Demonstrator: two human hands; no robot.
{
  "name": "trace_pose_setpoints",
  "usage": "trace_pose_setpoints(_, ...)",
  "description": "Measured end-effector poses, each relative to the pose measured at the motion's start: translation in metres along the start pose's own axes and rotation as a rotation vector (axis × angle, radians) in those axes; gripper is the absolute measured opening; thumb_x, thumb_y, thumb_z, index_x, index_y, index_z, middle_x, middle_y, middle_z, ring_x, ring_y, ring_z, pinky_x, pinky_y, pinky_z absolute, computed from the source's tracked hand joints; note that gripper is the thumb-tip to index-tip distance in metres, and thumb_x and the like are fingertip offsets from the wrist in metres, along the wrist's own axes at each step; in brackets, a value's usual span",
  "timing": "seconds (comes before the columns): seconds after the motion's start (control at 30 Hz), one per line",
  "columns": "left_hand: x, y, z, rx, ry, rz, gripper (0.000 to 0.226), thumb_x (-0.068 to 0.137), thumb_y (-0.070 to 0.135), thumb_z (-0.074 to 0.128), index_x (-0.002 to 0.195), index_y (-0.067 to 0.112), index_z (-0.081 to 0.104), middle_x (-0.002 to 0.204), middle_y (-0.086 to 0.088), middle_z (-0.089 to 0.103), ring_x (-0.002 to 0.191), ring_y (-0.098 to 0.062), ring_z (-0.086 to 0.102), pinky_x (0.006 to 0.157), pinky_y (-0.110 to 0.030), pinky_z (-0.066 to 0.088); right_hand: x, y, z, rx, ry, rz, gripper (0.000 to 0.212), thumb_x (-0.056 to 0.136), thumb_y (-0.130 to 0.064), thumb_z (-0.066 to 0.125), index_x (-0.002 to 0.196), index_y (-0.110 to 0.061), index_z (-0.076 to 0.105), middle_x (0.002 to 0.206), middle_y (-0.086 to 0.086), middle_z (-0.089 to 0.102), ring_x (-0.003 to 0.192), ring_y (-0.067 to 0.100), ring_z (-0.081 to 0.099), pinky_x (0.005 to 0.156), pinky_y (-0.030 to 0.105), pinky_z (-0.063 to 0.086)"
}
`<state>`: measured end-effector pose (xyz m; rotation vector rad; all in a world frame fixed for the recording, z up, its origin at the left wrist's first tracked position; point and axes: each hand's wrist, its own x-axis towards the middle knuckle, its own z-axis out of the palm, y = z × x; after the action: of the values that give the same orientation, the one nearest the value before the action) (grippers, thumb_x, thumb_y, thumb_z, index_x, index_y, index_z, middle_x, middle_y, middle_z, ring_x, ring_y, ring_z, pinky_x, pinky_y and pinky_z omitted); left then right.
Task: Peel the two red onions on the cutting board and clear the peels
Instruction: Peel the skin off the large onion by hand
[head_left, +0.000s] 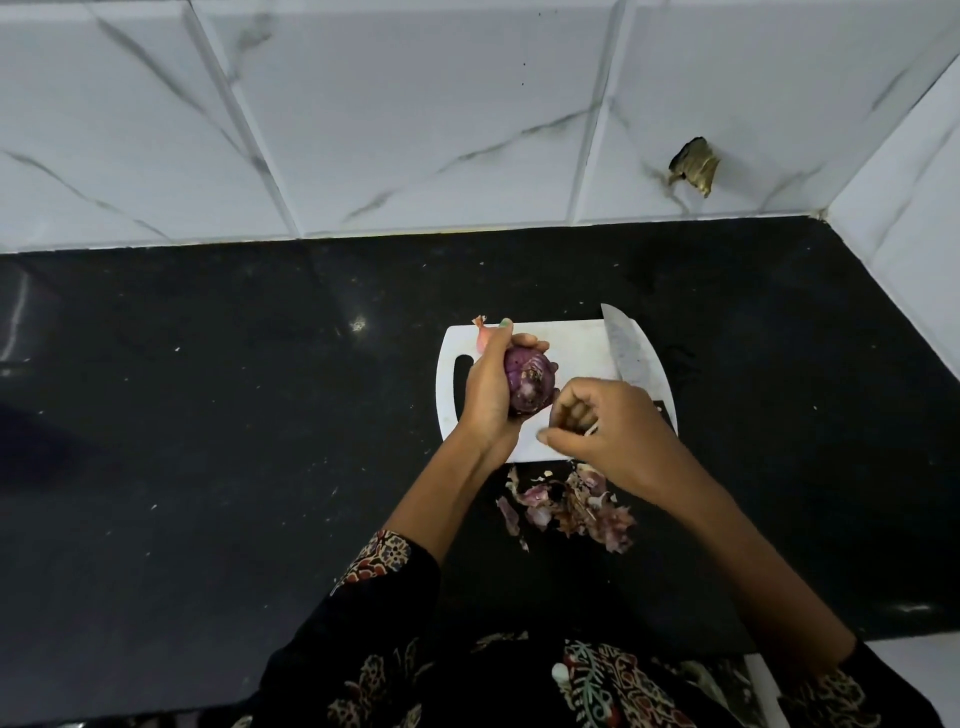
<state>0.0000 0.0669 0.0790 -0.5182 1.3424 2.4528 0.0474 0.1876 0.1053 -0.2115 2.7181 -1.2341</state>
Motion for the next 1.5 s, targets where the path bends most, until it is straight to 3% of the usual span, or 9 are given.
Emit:
trace_pose_setpoints(0.1, 0.002, 0.003, -0.005, -0.065, -0.025, -0.091, 0.034, 0.096, 0.042, 0.047, 0.072, 0.019, 0.056, 0.081, 0.003, 0.063, 0.071, -0.016, 0.062, 0.064, -0.029, 0.05, -0.01, 0.008, -0.004, -0.212, -0.303, 0.085, 0.017, 0.083, -0.016, 0.068, 0.1, -0.018, 0.063, 0.087, -0.003, 0.067, 0.081, 0.008, 0.063, 0.078, 0.027, 0.051)
trace_pose_setpoints(0.17, 0.002, 0.005, -0.007, -0.133, -0.041, -0.155, 0.034, 0.094, 0.042, 0.048, 0.071, 0.019, 0.057, 0.081, 0.002, 0.064, 0.072, -0.018, 0.061, 0.066, -0.031, 0.049, -0.015, 0.012, -0.001, -0.367, -0.379, 0.108, 0.019, 0.086, -0.029, 0.065, 0.101, -0.018, 0.065, 0.093, -0.003, 0.067, 0.087, 0.013, 0.062, 0.077, 0.031, 0.051)
trace_pose_setpoints(0.27, 0.002, 0.005, -0.01, -0.22, -0.068, -0.215, 0.029, 0.092, 0.041, 0.051, 0.075, 0.018, 0.058, 0.082, 0.001, 0.065, 0.072, -0.018, 0.062, 0.064, -0.029, 0.051, -0.02, 0.02, 0.002, -0.437, -0.239, 0.131, 0.013, 0.088, -0.031, 0.061, 0.083, -0.019, 0.063, 0.071, -0.007, 0.06, 0.073, 0.014, 0.059, 0.057, 0.025, 0.041)
trace_pose_setpoints(0.4, 0.003, 0.004, -0.013, -0.246, -0.095, -0.232, 0.031, 0.092, 0.044, 0.051, 0.077, 0.017, 0.059, 0.084, 0.0, 0.066, 0.074, -0.02, 0.062, 0.065, -0.03, 0.051, -0.021, 0.025, -0.004, -0.347, -0.231, 0.116, 0.005, 0.087, -0.023, 0.058, 0.09, -0.026, 0.061, 0.085, -0.009, 0.061, 0.079, 0.01, 0.058, 0.068, 0.03, 0.048)
trace_pose_setpoints(0.53, 0.002, 0.005, -0.009, -0.167, -0.135, -0.207, 0.039, 0.093, 0.048, 0.046, 0.074, 0.017, 0.06, 0.082, 0.0, 0.065, 0.072, -0.019, 0.063, 0.064, -0.03, 0.05, -0.014, 0.009, -0.007, -0.187, 0.12, -0.03, 0.014, 0.087, -0.025, 0.063, 0.073, -0.021, 0.06, 0.067, -0.005, 0.061, 0.063, 0.01, 0.058, 0.057, 0.033, 0.047)
trace_pose_setpoints(0.73, 0.0, 0.005, -0.004, -0.062, -0.155, -0.159, 0.047, 0.093, 0.051, 0.043, 0.069, 0.015, 0.062, 0.073, -0.001, 0.065, 0.068, -0.015, 0.063, 0.069, -0.03, 0.053, 0.003, -0.008, 0.003, -0.142, 0.441, -0.334, 0.015, 0.085, -0.012, 0.062, 0.098, -0.007, 0.07, 0.09, 0.004, 0.064, 0.082, 0.016, 0.062, 0.07, 0.028, 0.053)
trace_pose_setpoints(0.87, -0.002, 0.006, -0.002, -0.009, -0.15, -0.143, 0.048, 0.094, 0.05, 0.042, 0.069, 0.015, 0.06, 0.063, 0.0, 0.061, 0.057, -0.011, 0.059, 0.056, -0.022, 0.052, 0.014, -0.006, 0.013, -0.327, 0.48, -0.416, 0.016, 0.083, -0.009, 0.062, 0.095, -0.005, 0.072, 0.086, 0.006, 0.067, 0.079, 0.02, 0.062, 0.07, 0.027, 0.049)
trace_pose_setpoints(1.13, -0.001, 0.004, -0.001, 0.102, -0.103, -0.092, 0.053, 0.096, 0.054, 0.036, 0.07, 0.014, 0.059, 0.064, 0.002, 0.061, 0.059, -0.011, 0.059, 0.059, -0.024, 0.05, 0.012, 0.004, 0.015, -0.524, 0.44, -0.522, 0.024, 0.086, -0.014, 0.049, 0.089, -0.001, 0.069, 0.082, 0.011, 0.067, 0.071, 0.023, 0.064, 0.054, 0.036, 0.055)
trace_pose_setpoints(1.5, -0.006, 0.003, 0.01, 0.146, -0.076, -0.045, 0.051, 0.098, 0.052, 0.036, 0.072, 0.015, 0.06, 0.064, -0.001, 0.061, 0.06, -0.013, 0.058, 0.063, -0.028, 0.046, 0.015, 0.005, 0.018, -0.6, 0.608, -0.465, 0.014, 0.083, -0.012, 0.051, 0.079, -0.004, 0.063, 0.076, 0.007, 0.06, 0.065, 0.019, 0.057, 0.053, 0.027, 0.046)
